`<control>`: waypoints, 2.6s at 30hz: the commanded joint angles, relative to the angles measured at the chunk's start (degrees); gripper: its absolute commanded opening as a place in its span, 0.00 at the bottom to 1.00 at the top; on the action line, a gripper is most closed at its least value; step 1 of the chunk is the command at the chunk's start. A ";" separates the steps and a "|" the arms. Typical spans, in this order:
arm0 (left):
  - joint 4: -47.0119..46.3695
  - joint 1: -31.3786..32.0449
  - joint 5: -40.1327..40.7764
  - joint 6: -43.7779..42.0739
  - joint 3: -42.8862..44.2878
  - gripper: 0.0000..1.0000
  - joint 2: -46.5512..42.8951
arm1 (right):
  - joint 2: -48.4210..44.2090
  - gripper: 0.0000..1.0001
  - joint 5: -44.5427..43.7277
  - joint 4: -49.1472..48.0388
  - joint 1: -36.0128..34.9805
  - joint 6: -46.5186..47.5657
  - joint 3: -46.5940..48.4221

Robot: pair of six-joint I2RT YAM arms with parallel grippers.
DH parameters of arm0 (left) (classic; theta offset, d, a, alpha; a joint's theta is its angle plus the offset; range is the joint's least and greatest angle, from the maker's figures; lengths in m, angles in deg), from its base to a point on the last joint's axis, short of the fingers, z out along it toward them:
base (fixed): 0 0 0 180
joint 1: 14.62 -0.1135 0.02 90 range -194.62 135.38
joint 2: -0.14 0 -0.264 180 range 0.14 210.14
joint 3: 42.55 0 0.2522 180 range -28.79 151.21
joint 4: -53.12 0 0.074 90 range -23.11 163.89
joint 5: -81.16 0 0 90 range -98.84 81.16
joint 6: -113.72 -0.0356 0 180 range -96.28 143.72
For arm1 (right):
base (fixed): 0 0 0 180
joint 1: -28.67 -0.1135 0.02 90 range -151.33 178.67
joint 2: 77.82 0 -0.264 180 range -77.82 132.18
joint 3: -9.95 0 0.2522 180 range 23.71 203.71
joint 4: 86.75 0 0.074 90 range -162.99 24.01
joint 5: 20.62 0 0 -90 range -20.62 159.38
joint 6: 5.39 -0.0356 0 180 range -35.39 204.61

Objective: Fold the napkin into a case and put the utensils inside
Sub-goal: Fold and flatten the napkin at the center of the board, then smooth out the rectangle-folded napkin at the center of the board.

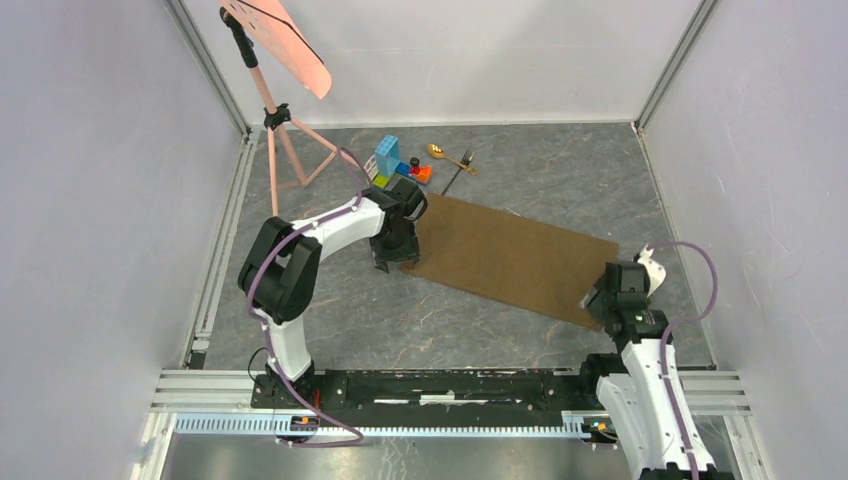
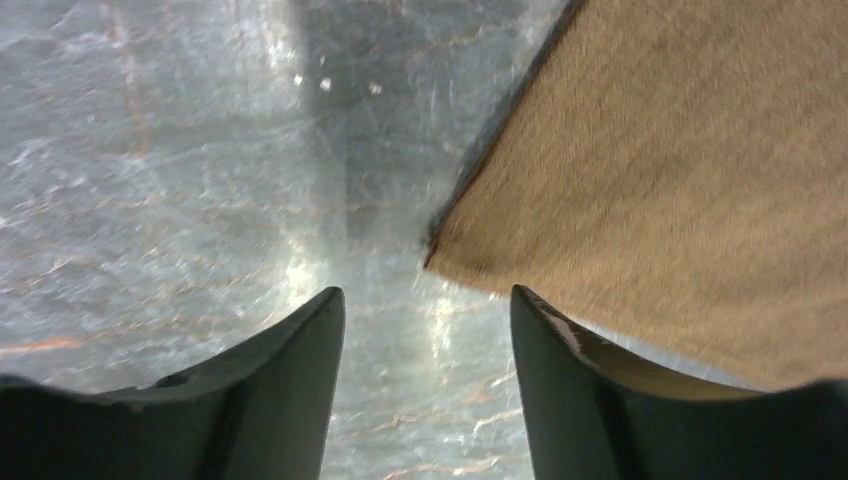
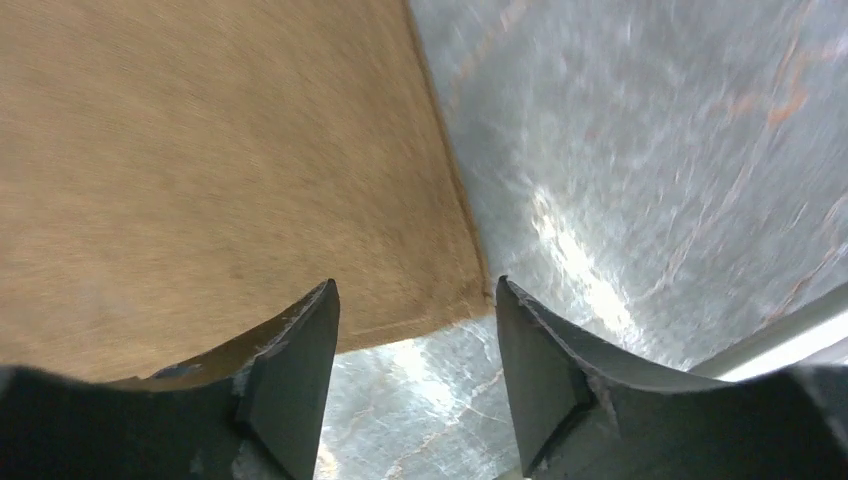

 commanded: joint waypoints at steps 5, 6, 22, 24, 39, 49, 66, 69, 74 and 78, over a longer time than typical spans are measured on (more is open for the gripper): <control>-7.20 0.61 -11.00 -7.66 -2.13 0.83 -13.42 | 1.46 0.84 17.38 -19.43 0.09 15.81 6.75; -10.13 0.59 -14.10 -7.48 -2.22 0.84 -12.89 | 3.52 0.84 20.63 -23.73 0.09 15.90 5.54; -22.30 1.23 -15.85 -1.60 -5.08 0.84 0.19 | 28.74 0.81 23.45 -41.93 0.63 16.75 -2.21; -22.78 1.46 -15.52 -0.48 -8.40 0.84 -1.17 | 28.08 0.86 19.40 -39.17 1.74 15.18 -3.15; -20.89 3.42 -20.72 1.64 -13.09 0.99 -18.07 | 18.12 0.96 28.24 -29.32 4.53 20.50 7.23; -26.93 -1.55 -23.10 4.57 7.21 1.00 0.51 | 38.68 0.88 40.06 -48.11 9.84 12.01 14.43; -22.85 -7.94 -17.40 -2.41 12.38 1.00 13.73 | 50.89 0.92 34.56 -46.79 19.62 20.66 15.31; -22.40 -7.18 -17.63 -2.75 12.52 1.00 9.84 | 46.13 0.92 35.48 -46.08 18.57 20.64 15.65; -22.22 -7.06 -23.39 0.63 16.74 1.00 9.38 | 42.15 0.94 41.66 -49.69 14.27 16.36 15.90; -20.55 -7.31 -22.84 1.30 20.61 1.00 13.02 | 47.42 0.94 45.47 -54.04 13.51 12.57 15.65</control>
